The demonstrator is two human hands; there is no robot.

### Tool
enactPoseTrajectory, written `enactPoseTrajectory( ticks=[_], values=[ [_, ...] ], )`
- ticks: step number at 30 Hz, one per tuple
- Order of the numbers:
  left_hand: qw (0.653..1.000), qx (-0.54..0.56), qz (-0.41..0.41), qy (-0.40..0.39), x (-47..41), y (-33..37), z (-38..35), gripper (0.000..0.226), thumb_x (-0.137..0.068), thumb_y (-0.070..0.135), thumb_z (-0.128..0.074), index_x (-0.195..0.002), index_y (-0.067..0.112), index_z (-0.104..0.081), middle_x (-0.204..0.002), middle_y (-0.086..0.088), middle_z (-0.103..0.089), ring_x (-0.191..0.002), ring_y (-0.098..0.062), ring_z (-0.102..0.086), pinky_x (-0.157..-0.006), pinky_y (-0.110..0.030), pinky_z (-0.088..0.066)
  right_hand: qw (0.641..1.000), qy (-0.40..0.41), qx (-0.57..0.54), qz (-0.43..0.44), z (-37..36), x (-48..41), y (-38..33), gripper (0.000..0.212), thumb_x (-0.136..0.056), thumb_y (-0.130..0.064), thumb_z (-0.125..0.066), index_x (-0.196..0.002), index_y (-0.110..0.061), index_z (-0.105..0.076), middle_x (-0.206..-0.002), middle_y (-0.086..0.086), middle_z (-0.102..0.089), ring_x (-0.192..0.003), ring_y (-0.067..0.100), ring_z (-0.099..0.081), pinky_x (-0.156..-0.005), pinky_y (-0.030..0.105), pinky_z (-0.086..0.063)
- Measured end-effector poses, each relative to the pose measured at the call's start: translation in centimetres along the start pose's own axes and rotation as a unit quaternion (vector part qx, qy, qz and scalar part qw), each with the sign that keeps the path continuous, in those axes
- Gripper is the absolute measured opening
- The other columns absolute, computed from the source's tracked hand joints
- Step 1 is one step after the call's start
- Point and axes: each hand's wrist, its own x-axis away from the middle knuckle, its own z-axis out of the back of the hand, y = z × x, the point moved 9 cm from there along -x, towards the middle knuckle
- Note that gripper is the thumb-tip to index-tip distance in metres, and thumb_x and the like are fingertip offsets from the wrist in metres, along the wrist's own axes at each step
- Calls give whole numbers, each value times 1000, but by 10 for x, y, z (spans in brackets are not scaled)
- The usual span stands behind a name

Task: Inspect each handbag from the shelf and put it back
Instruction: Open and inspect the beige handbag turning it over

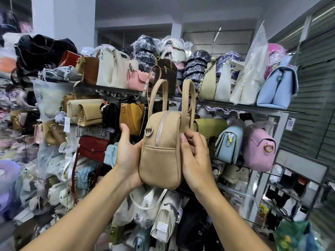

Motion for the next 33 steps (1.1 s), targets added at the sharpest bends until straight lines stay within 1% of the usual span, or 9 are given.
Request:
enactPoseTrajectory(
  ticks=[5, 11, 13, 17, 20, 24, 29, 31, 33],
  values=[
    [1000, -2, 8, -26, 1, 0, -4, 104, -87, 87, -24, -137, 3, -60, -133, -23, -64, -124, -36, -62, -110, -47, -42, 998, 11, 59, 12, 4, 3, -8, 6, -92, -55, -45, -94, -53, -51, -116, -21, -51, -117, 13, -47, -94, 1, -27],
    [999, 1, 8, -41, 5, 0, -8, 102, -88, 85, -24, -122, 1, -71, -130, -22, -66, -120, -33, -65, -109, -46, -43, 994, 18, 106, 28, 5, 4, -13, 13, -93, -62, -41, -97, -55, -52, -122, -15, -52, -118, 17, -46, -93, -3, -18],
    [999, -1, 12, -42, 6, -1, -9, 103, -87, 86, -22, -116, 1, -74, -128, -21, -67, -118, -32, -67, -107, -46, -44, 992, 19, 117, 36, 5, 4, -16, 19, -94, -65, -40, -100, -52, -53, -122, -15, -51, -118, 17, -45, -96, 2, -19],
    [997, -4, 31, -68, 10, -5, -12, 108, -84, 90, -20, -120, 1, -72, -132, -20, -66, -122, -32, -65, -108, -46, -43, 991, 9, 132, 20, 6, 5, -21, 9, -100, -56, -45, -99, -49, -52, -119, -14, -47, -117, 14, -38, -97, 26, -23],
    [993, -7, 64, -102, 12, -11, -18, 113, -80, 94, -20, -127, 4, -69, -137, -19, -62, -127, -36, -60, -115, -51, -36, 988, 7, 152, 2, 8, 2, -23, 14, -98, -54, -44, -98, -43, -53, -118, -11, -47, -117, 13, -36, -100, 33, -26],
    [978, -25, 127, -164, 17, -24, -29, 117, -73, 99, -18, -133, 11, -66, -141, -21, -59, -129, -49, -54, -113, -73, -25, 989, 3, 140, -50, 10, -9, -20, 14, -101, -47, -49, -98, -35, -55, -115, -8, -46, -119, 17, -36, -107, 37, -28],
    [960, -42, 179, -209, 23, -29, -36, 125, -68, 101, -13, -137, 10, -62, -141, -28, -56, -128, -57, -50, -111, -77, -23, 990, 10, 105, -96, 13, -16, -13, 16, -101, -46, -54, -91, -34, -57, -117, -5, -55, -125, 23, -44, -110, 47, -35],
    [958, -42, 184, -217, 24, -29, -38, 127, -68, 101, -10, -141, 10, -58, -141, -28, -56, -128, -57, -50, -111, -76, -23, 991, 4, 67, -114, 12, -17, -13, 24, -93, -57, -56, -87, -34, -59, -118, -2, -61, -124, 27, -50, -108, 52, -40],
    [954, -40, 184, -231, 26, -29, -41, 127, -67, 102, -8, -145, 11, -53, -143, -28, -54, -130, -56, -48, -110, -78, -21, 990, -3, 36, -138, 11, -19, -7, 36, -75, -68, -54, -86, -34, -63, -115, 2, -66, -122, 31, -55, -108, 53, -43]
  ],
)
